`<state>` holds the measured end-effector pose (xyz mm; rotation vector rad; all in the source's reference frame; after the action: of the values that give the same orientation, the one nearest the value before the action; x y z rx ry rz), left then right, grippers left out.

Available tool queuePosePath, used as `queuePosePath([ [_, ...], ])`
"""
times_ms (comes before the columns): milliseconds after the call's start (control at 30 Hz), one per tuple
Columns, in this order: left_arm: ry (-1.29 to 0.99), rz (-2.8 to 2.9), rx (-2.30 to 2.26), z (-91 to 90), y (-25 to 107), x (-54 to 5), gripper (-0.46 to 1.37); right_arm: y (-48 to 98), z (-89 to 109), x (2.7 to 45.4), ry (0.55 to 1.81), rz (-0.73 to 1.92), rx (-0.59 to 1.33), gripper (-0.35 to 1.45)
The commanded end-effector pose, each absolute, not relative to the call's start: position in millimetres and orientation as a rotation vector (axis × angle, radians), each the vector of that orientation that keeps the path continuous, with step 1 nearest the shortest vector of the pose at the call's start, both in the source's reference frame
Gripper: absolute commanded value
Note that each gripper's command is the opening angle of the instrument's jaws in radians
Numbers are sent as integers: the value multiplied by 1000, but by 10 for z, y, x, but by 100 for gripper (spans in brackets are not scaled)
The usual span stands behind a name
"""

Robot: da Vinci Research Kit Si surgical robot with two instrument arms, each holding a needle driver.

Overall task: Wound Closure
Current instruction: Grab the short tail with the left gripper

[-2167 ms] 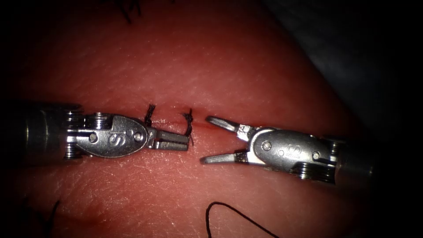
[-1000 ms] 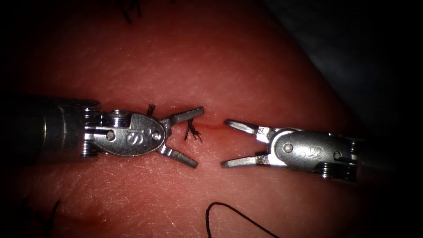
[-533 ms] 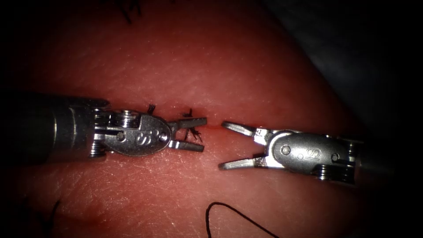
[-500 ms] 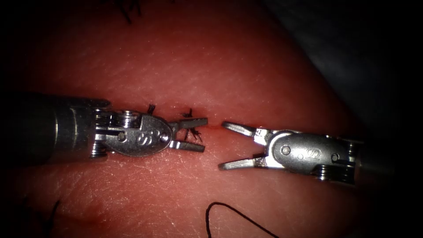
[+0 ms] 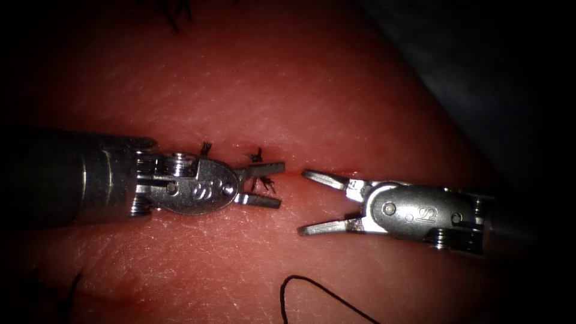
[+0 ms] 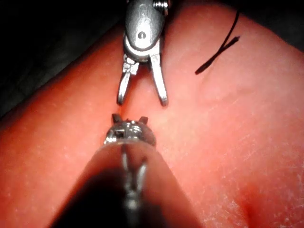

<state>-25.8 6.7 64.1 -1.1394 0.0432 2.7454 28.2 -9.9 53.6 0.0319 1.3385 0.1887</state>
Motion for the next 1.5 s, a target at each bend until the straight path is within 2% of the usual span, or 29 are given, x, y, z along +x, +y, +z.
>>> queuePosePath([
  [33, 36, 2751, -1136, 641, 66, -258, 17, -99, 535, 282, 1341, 188, 32, 103],
  [133, 40, 2752, -1133, 643, 65, -259, 11, -100, 535, 282, 1341, 188, 32, 103],
  [233, 43, 2752, -1131, 644, 64, -260, -6, -100, 534, 282, 1343, 189, 30, 102],
  [267, 43, 2752, -1130, 644, 64, -260, -35, -100, 534, 282, 1343, 189, 30, 102],
  [633, 38, 2758, -1140, 642, 65, -253, -35, -98, 537, 283, 1343, 189, 30, 99],
  [800, -11, 2742, -1228, 640, 63, -248, -35, -94, 542, 284, 1342, 190, 29, 89],
  [1100, -114, 2648, -1590, 640, 62, -245, -35, -84, 555, 306, 1335, 203, 19, 89],
  [1267, -118, 2622, -1641, 641, 64, -245, -35, -83, 551, 320, 1329, 203, 7, 91],
  [1367, -123, 2601, -1672, 643, 67, -243, -35, -83, 551, 327, 1326, 208, 3, 99],
  [1500, -130, 2587, -1680, 644, 69, -242, -35, -85, 550, 332, 1325, 210, 1, 95],
])
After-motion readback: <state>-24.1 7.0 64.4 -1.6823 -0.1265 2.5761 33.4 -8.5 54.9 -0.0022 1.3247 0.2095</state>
